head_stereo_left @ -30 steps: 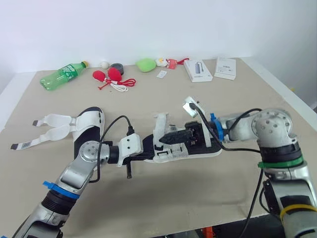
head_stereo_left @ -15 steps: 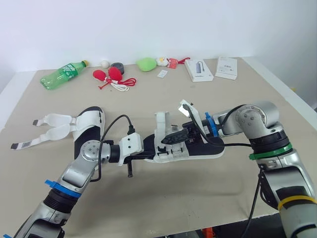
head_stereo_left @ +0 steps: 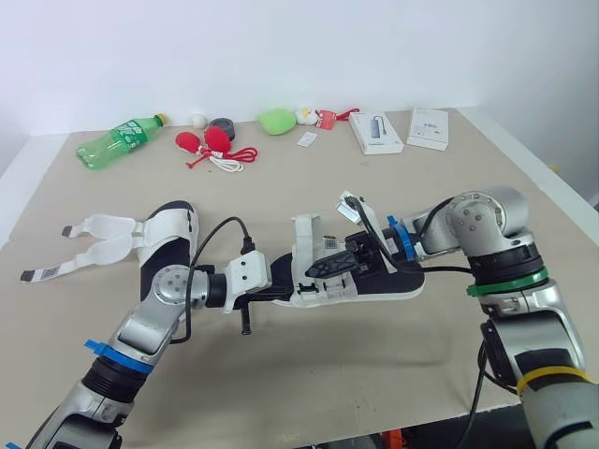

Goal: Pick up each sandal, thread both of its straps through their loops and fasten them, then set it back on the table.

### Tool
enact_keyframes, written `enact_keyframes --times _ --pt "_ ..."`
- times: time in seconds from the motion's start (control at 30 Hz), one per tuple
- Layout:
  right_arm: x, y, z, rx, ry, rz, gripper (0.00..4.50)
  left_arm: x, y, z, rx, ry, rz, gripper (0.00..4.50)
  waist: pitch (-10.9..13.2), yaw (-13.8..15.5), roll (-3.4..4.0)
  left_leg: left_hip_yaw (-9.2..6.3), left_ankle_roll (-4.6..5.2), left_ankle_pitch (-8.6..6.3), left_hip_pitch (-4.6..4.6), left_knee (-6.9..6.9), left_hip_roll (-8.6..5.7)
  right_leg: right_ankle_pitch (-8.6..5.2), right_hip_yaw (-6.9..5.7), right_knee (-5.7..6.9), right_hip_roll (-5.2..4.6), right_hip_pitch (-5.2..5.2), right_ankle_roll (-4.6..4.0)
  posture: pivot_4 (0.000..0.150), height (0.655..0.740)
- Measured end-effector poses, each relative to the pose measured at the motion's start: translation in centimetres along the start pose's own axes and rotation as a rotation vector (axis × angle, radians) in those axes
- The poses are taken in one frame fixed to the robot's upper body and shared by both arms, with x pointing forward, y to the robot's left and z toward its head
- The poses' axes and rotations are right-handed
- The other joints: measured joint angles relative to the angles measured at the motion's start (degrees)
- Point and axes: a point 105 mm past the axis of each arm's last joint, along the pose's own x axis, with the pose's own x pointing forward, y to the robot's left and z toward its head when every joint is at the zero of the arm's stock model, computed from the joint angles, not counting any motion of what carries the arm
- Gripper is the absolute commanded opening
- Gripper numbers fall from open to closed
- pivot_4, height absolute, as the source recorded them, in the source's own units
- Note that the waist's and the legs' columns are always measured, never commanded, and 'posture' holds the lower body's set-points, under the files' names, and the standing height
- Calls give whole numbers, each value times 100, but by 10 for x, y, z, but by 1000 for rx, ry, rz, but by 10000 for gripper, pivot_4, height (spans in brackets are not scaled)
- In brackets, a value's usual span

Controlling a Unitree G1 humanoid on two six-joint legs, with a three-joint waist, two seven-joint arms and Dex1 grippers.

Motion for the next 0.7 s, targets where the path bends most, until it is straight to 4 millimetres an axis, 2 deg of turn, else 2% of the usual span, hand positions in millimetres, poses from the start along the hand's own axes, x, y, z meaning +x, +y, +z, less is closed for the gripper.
enact_keyframes --times 0.33,0.7 --pt "4 -13 -4 10 12 -72 816 0 0 0 5 1 4 0 0 -2 0 0 0 0 2 -1 0 0 0 0 1 1 0 1500 7400" --pt "4 -2 -8 -143 46 -70 816 1 1 1 6 -2 13 0 0 -2 0 -1 0 0 3 -4 0 -4 -1 0 0 1 0 1500 7400"
